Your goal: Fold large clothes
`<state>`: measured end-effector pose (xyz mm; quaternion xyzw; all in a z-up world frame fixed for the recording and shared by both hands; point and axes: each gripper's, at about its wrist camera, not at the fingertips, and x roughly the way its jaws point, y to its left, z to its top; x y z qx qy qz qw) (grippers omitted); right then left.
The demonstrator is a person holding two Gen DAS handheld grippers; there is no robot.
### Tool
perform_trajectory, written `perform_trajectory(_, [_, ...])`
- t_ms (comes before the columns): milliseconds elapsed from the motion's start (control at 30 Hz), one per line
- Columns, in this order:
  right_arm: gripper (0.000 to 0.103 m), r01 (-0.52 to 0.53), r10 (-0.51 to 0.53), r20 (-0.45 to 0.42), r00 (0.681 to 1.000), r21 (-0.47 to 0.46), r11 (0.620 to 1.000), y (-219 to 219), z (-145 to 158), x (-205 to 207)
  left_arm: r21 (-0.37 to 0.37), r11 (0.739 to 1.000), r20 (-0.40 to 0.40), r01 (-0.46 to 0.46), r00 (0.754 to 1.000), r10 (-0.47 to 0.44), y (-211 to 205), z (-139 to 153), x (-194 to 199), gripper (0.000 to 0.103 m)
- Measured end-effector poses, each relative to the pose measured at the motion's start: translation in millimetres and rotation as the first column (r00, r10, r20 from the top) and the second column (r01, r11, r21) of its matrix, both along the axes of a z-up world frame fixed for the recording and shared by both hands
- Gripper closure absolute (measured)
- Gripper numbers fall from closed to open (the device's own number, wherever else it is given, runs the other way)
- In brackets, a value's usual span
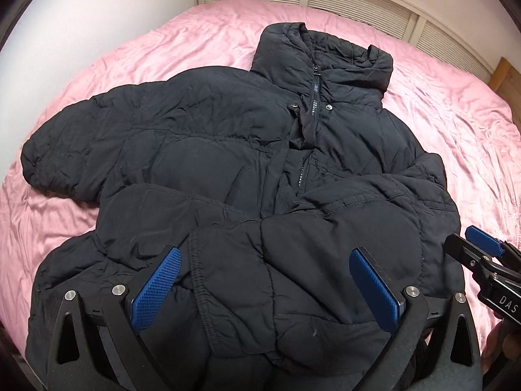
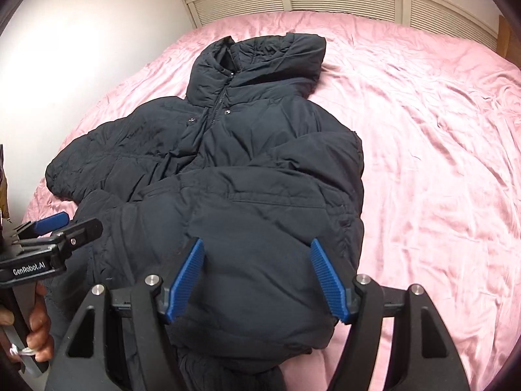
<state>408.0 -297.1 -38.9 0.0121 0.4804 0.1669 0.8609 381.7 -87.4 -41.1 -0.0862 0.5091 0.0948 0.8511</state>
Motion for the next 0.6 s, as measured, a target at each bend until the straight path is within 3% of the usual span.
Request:
perform_trajectory(300, [0.032, 0.004, -0.004, -0.071, 0.997, 0.002, 1.0, 3, -64, 28, 0.048, 0.999, -0.028, -0.019, 0.999, 0.021, -13, -68, 14, 0.001])
perform_trajectory(600, [0.023, -0.009, 0.006, -0.077, 0.997, -0.041, 0.999, 6, -111, 36, 0.104, 0.995, 0.032, -0.001, 0.999, -0.002, -19, -93, 9, 0.001])
